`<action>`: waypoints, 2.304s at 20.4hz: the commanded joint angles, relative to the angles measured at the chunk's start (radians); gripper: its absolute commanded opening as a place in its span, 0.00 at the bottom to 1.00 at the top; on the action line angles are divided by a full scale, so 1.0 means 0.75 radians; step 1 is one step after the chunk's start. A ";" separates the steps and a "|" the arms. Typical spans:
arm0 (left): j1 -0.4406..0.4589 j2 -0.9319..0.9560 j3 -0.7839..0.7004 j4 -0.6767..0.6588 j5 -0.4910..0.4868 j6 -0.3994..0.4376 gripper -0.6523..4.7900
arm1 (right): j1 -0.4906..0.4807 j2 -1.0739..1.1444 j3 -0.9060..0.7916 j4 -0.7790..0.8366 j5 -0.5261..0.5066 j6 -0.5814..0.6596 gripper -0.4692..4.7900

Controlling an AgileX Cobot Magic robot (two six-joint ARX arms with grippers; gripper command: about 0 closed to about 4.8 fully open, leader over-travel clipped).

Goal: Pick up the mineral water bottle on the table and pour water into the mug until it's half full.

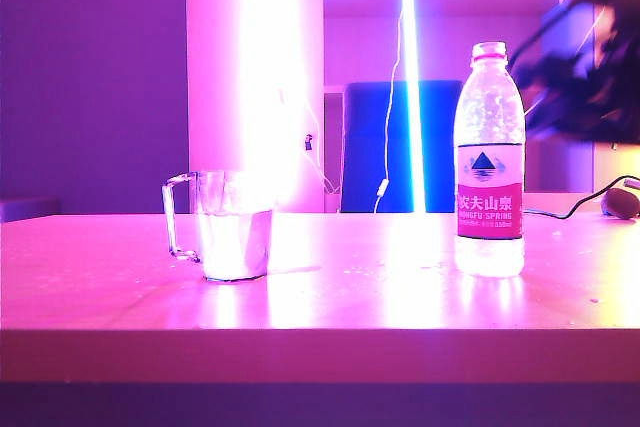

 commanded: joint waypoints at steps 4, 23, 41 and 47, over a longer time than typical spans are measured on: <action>0.001 0.001 -0.238 0.314 -0.006 -0.051 0.12 | 0.010 -0.292 0.001 -0.145 -0.248 0.030 0.09; -0.009 0.001 -0.302 0.247 -0.084 -0.017 0.12 | 0.050 -0.805 -0.003 -0.462 -0.526 -0.179 0.09; -0.008 0.001 -0.302 0.241 -0.085 -0.017 0.12 | -0.412 -1.501 -0.422 -0.974 -0.194 -0.115 0.09; -0.008 0.001 -0.302 0.241 -0.085 -0.017 0.12 | -0.412 -1.501 -0.422 -0.979 -0.202 -0.115 0.09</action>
